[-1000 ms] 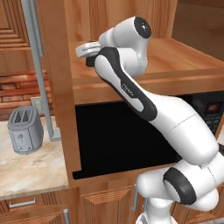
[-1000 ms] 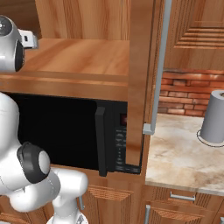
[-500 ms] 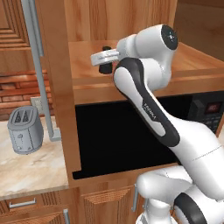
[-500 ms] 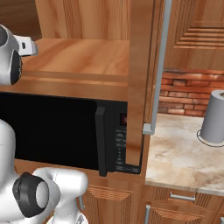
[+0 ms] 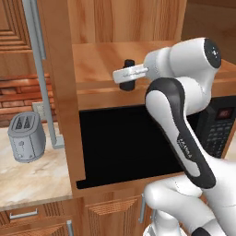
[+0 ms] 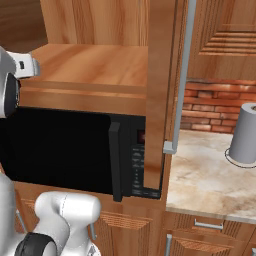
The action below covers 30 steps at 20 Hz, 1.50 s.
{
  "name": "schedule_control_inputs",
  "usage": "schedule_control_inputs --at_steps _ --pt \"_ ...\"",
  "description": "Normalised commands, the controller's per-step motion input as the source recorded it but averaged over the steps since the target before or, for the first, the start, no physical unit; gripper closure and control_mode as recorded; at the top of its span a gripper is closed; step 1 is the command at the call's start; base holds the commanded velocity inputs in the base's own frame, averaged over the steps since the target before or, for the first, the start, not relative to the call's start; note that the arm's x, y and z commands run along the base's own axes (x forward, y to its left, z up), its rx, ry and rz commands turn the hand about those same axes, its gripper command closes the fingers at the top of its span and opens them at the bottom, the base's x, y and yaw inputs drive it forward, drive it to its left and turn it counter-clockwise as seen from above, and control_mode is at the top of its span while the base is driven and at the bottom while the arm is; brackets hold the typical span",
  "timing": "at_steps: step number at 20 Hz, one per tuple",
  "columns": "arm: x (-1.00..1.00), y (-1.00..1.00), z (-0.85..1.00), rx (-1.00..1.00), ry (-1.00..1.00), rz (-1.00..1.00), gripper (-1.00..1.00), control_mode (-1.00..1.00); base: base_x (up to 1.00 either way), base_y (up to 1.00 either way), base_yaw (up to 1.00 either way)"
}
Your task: Collect the paprika, ketchup, and shaker from the cabinet and place them next to the stove.
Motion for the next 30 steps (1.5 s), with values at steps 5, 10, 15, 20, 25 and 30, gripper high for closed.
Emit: schedule_control_inputs --at_steps 5,10,15,20,25,30 --pt "-0.82 -0.27 -0.31 0.0 0.0 -0.05 1.0 -1.0 0.0 0.0 0.0" --pt "-0.64 -0.12 -0.36 0.0 0.0 -0.06 1.0 -1.0 0.0 0.0 0.0" --pt "-0.19 0.0 -0.33 0.02 0.0 0.0 1.0 -1.0 0.0 0.0 0.0" --pt "-0.54 -0.22 -0.19 0.07 -0.04 -0.03 1.0 1.0 -0.17 -0.08 -0.02" --pt "0.0 0.0 0.0 0.0 0.0 0.0 1.0 1.0 -0.92 -0.42 -0.14" --pt "0.0 0.0 0.0 0.0 0.0 0.0 1.0 1.0 -0.89 -0.44 -0.23"
